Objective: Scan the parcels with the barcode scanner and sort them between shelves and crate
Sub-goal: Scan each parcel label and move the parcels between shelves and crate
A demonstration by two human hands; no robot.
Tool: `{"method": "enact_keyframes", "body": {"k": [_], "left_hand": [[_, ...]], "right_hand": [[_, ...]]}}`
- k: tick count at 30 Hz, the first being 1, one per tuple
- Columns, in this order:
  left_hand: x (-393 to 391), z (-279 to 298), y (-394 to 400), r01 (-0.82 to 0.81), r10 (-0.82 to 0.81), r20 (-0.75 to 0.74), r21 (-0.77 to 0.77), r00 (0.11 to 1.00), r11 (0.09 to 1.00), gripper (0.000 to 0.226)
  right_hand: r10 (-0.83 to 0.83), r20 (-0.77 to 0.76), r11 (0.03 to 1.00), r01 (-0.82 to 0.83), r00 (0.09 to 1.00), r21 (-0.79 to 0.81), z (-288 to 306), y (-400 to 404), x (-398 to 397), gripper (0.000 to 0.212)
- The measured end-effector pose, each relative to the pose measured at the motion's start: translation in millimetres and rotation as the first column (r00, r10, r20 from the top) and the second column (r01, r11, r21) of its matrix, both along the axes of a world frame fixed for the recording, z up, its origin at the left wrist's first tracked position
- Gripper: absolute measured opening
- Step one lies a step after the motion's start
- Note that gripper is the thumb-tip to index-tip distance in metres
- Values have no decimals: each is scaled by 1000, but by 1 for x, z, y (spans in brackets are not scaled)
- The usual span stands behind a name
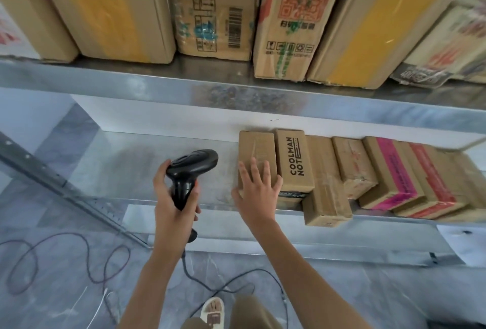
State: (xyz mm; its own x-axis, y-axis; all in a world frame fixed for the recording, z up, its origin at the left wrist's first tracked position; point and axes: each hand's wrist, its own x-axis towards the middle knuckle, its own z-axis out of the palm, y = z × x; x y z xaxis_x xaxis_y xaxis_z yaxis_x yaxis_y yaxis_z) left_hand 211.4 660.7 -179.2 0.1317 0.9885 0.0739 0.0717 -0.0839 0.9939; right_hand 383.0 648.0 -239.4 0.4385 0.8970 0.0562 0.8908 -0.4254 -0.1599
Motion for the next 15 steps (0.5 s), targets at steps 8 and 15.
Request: {"method": "enact_keyframes", "body": {"k": [8,15], "left_hand": [[-7,0,3,4,-4,-8,7,1000,1000,64],[-20,-1,10,-10,10,12,-2,1000,1000,67]], "right_hand": [[65,-341,949,48,938,313,-5,-19,-24,67],[1,-788,921,307,616,241,-11,-30,-25,71]]}}
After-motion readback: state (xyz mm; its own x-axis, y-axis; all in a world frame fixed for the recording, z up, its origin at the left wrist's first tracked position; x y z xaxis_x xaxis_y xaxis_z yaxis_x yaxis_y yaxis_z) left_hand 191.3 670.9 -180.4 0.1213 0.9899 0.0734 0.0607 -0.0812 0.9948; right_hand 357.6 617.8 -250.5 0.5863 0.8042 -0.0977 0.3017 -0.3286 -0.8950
